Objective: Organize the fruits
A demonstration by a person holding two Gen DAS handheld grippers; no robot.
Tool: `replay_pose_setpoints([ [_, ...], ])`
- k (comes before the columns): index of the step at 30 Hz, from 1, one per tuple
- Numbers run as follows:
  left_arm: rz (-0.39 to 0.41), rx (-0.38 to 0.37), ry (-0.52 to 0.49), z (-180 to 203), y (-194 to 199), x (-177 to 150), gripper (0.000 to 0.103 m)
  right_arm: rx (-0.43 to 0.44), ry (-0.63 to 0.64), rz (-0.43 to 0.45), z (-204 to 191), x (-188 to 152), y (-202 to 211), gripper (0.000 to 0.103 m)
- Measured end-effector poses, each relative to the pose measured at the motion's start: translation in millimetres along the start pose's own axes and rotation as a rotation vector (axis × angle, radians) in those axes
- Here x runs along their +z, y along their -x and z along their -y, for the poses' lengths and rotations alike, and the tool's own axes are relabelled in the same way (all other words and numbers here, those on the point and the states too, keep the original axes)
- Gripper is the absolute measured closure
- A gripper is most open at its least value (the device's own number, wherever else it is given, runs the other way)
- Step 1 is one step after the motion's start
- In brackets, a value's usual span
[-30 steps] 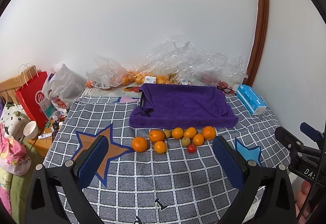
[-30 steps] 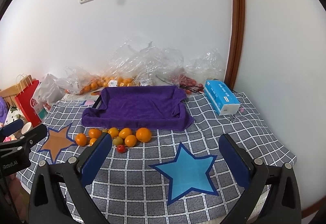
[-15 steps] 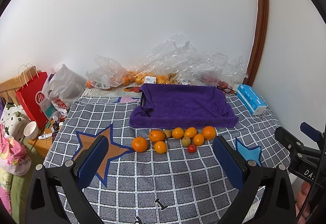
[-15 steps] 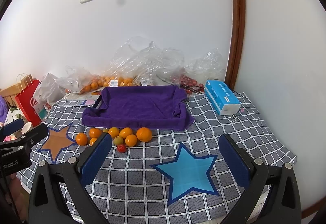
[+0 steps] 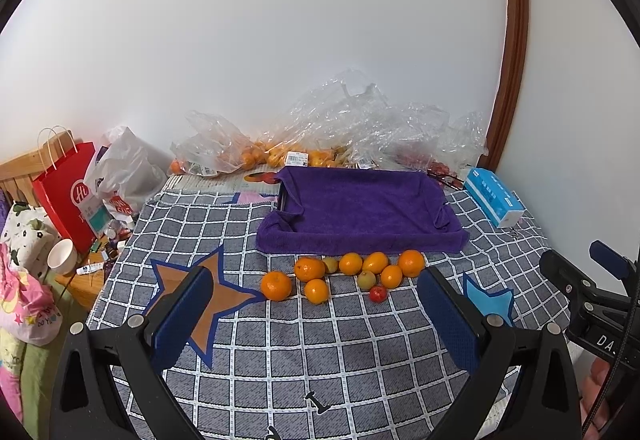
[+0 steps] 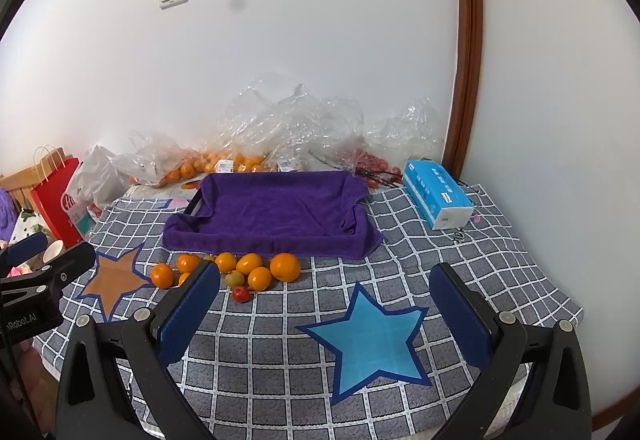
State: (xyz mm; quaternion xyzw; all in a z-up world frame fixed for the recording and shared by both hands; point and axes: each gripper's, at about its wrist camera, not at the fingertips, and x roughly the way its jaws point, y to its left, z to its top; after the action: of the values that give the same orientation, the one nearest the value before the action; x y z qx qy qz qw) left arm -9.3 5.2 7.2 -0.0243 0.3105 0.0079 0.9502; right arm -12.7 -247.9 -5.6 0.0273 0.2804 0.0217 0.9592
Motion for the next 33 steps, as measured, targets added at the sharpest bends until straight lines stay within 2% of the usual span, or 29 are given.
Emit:
replay_pose_setpoints([
  [19,0.005,0.005,-0.001,0,0,2,0.001,0.022,-0.009,0.003,-1,1,-3,0.0],
  [26,-0.003,0.011,0.001,0,-13,9,0.001,0.01,-0.003,0.015,-3,3,-16,0.0],
  [33,-0.015,0.028,0.009,-6,-39,12,0.001,-0.004,0.014,0.009,-7,7,-47,0.0],
])
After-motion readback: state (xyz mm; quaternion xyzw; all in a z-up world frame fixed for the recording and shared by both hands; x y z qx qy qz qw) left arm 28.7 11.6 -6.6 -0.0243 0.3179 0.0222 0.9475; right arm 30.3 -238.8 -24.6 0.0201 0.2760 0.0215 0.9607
